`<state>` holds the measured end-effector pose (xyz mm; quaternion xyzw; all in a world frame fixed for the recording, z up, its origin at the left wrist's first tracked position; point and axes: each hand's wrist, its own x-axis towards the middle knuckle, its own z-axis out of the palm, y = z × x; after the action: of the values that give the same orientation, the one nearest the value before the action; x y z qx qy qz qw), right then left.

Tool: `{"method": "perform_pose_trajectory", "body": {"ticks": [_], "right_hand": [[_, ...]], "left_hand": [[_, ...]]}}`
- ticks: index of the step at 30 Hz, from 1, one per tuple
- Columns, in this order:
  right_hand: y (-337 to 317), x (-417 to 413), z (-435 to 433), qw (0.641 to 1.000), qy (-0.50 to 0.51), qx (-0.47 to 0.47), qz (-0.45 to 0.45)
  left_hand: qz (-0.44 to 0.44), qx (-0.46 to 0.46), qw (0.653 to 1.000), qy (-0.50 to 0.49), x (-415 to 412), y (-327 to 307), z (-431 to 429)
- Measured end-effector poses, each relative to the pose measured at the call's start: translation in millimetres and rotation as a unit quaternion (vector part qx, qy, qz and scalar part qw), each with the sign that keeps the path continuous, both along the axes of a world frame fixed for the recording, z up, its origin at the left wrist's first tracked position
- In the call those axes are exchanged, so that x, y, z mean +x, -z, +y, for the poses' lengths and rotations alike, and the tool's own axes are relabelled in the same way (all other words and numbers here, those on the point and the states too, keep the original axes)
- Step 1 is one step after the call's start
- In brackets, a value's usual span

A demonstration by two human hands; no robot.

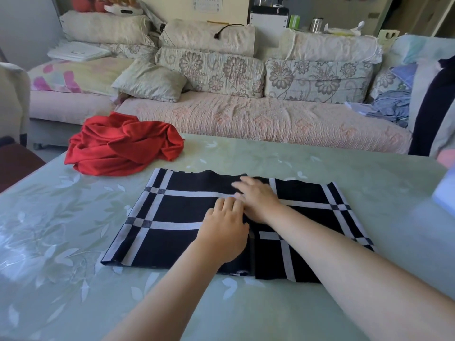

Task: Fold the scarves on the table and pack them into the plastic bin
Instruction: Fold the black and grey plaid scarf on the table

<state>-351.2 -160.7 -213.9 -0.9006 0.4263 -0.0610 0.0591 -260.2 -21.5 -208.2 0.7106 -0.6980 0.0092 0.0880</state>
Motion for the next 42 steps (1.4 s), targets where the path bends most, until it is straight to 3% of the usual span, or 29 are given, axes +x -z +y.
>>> {"method": "perform_pose_trajectory", "body": {"ticks": [2,4,6,9,13,20,28,34,38,42], "right_hand": [[6,-17,9,0.997,-0.031,0.056,0.042],[2,-35,14,0.995,-0.039,0.092,-0.014],[-9,-54,14,0.994,-0.036,0.081,-0.066],[-25,-98,5,0.997,0.010,0.038,-0.066],[-34,-171,-6,0.993,0.100,0.017,-0.064],[-23,-258,-25,0.980,0.196,0.023,-0.028],[-18,-259,-63,0.978,0.178,0.053,-0.096],[-15,-239,-78,0.973,0.188,0.105,-0.084],[-19,-226,-84,0.956,0.214,0.144,-0.142],[-38,-199,-77,0.925,0.217,0.166,-0.264]], "left_hand": [[0.005,0.058,0.998,0.006,1,14,3],[0.014,0.126,0.992,0.002,0,21,3],[0.019,0.110,0.994,-0.006,-3,15,0],[0.041,0.054,0.998,0.004,-17,-3,-9],[0.091,-0.017,0.991,0.101,-56,-15,-21],[0.133,-0.030,0.955,0.265,-159,-2,-41],[-0.001,0.021,0.922,0.385,-230,3,-76],[-0.013,0.017,0.929,0.369,-220,3,-83],[0.027,-0.001,0.931,0.364,-200,-14,-75],[0.066,-0.014,0.944,0.322,-153,-34,-61]]}}
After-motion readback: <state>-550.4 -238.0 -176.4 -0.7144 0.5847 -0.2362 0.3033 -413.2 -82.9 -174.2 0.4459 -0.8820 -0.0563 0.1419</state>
